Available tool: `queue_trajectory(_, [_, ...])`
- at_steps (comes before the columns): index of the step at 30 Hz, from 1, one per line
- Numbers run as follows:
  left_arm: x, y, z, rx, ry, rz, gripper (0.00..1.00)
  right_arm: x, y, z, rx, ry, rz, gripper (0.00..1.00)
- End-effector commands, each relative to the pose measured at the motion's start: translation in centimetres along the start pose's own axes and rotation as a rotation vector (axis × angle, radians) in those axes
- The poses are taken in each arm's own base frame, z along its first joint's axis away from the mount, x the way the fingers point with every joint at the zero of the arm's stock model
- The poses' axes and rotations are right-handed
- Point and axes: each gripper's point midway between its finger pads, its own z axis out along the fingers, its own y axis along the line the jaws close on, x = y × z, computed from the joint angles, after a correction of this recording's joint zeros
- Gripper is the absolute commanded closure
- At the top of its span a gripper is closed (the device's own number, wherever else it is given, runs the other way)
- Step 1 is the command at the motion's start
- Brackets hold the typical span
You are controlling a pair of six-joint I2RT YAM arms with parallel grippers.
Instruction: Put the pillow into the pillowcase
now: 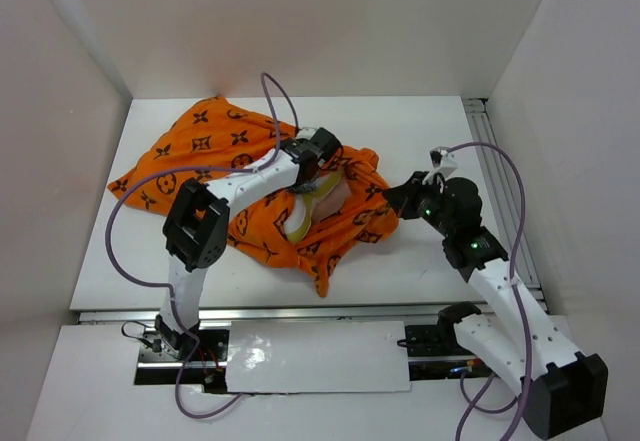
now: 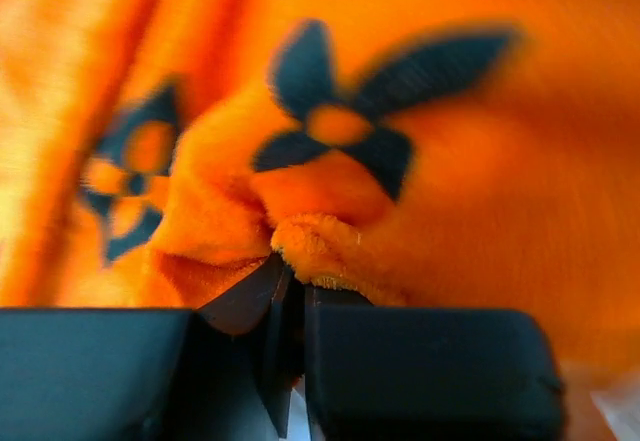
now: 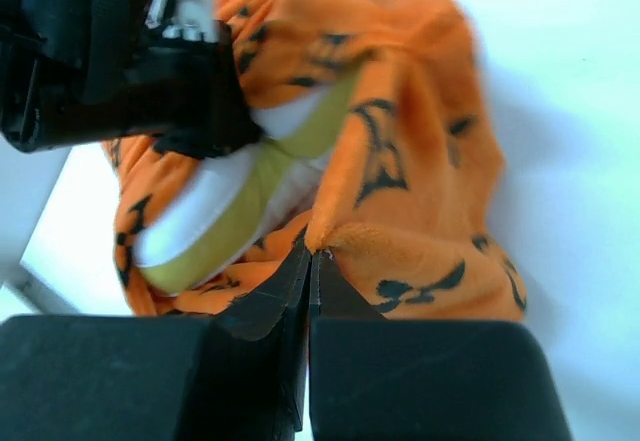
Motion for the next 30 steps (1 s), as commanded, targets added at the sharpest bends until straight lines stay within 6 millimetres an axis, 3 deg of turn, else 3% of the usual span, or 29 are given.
queue_trajectory(1, [-0.1,-2.2,-1.6,0.096,-0.041,0.11,0.68,-5.4,5.6,-0.4,-0.272,-0.136,-0.111,1.0])
queue_trajectory(3, [0.5,-5.2,-3.7,0.239,-0.045,0.165,0.47,-6.3,7.6,-0.4,-0.384,-0.161,-0.112,1.0])
queue_trajectory(4, [0.5,-6.0,-4.4,0.278,-0.05,0.177,0.4,-6.3,7.9,-0.3,-0.406,-0.16,-0.111,1.0])
queue_trajectory(6, [0.4,-6.9,-5.4,0.336,-0.059,0.185,0.14,-6.9,8.3,-0.2,-0.434,-0.169,-0.125,1.0])
queue_trajectory(9, [-0.9,-6.6,-7.8,0.379,-0.098,0.162,0.0,-7.4,8.7,-0.3,-0.45,-0.17,-0.133,1.0])
queue_trajectory(11, [-2.2,-5.0,-10.2,0.369,-0.146,0.118,0.0,-7.9,8.2,-0.2,-0.422,-0.182,-0.127,1.0])
queue_trajectory(14, [-2.2,-2.5,-11.8,0.332,-0.181,0.079,0.0,-8.1,7.0,-0.3,-0.362,-0.188,-0.117,1.0])
queue_trajectory(18, [-0.3,0.7,-14.4,0.352,-0.186,-0.006,0.0,-6.8,1.6,0.6,-0.074,-0.141,-0.029,0.99])
queue_trajectory(22, [5.1,2.1,-12.0,0.331,-0.076,-0.003,0.0,-0.6,-3.7,0.4,0.17,0.079,0.038,0.95])
queue_trajectory(24, [6.5,1.6,-11.4,0.349,-0.047,0.016,0.0,2.4,-5.2,0.1,0.213,0.172,0.05,0.91])
queue_trajectory(26, [7.9,0.9,-10.5,0.341,-0.003,0.037,0.0,4.6,-6.2,-0.5,0.255,0.235,0.067,0.74])
queue_trajectory(29, [8.3,-0.7,-10.4,0.366,0.004,0.048,0.0,6.4,-7.1,-1.4,0.292,0.29,0.071,0.29])
queue_trajectory(30, [7.7,-1.0,-10.7,0.377,-0.01,0.04,0.0,6.2,-7.3,-1.5,0.311,0.287,0.069,0.24])
